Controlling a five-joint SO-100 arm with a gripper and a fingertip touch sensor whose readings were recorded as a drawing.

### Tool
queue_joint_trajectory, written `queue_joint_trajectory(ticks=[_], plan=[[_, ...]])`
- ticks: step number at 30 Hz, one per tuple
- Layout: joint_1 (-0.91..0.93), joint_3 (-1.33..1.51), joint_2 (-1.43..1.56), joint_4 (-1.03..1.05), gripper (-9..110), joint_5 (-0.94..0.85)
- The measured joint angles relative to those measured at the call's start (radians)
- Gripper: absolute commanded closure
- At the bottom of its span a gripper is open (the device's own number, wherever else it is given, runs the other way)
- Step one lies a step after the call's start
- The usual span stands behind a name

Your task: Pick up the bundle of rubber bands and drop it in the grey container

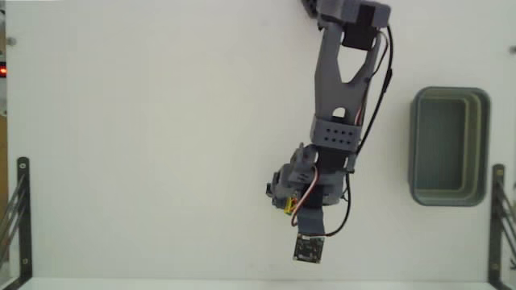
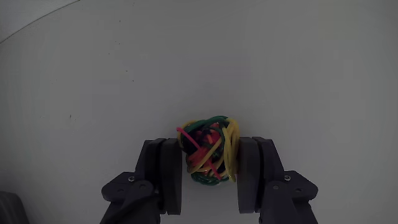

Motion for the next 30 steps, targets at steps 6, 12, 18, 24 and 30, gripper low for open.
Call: queue_joint_trajectory(ticks=[6,12,18,24,30], plan=[[0.000,0.000,0.000,0.000,52,0.000],[0.000,0.000,0.000,0.000,53,0.000],[0.000,0.000,0.000,0.000,55,0.000],[0.002,0.000,0.000,0.000,57,0.000],[0.002,0.000,0.000,0.000,58,0.000]])
